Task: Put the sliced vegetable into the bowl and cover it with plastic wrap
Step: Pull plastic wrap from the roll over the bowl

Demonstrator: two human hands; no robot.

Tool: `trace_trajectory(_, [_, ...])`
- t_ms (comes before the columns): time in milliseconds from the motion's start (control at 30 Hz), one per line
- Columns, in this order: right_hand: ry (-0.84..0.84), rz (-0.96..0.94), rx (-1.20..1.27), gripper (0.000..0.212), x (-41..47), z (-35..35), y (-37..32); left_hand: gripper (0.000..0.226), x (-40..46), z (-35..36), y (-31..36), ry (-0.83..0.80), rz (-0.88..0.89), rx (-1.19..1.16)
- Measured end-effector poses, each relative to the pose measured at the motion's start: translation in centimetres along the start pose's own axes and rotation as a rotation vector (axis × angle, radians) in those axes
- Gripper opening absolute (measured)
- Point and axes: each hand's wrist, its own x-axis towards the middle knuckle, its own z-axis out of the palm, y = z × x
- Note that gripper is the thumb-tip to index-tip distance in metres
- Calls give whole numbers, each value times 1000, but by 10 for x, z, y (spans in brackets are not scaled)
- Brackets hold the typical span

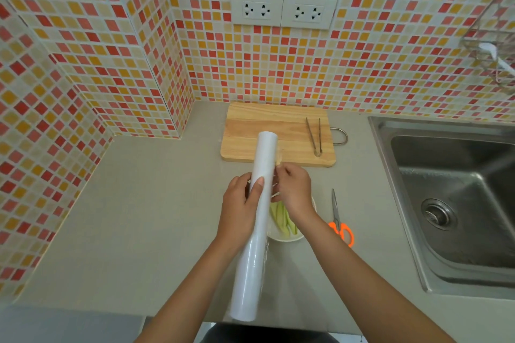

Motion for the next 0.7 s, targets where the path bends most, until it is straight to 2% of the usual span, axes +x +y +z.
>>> trace_trajectory(133, [47,-71,-142,27,4,0,-2,32,3,-2,0,-21,-25,-84])
trace_trajectory(267, [19,-20,-101,29,12,0,-6,37,11,0,7,-35,-60,-157])
trace_trajectory(400, [-43,-12,-138,49,11,6,-9,38,20,1,12,-26,-97,-195])
trace_trajectory(533, [8,-170,-287,38,9,8,-5,41,24,1,16,-18,-92,-176])
trace_trajectory(700, [33,-197,-336,31,16,2,-6,42,27,-4,17,-88,-196,-302])
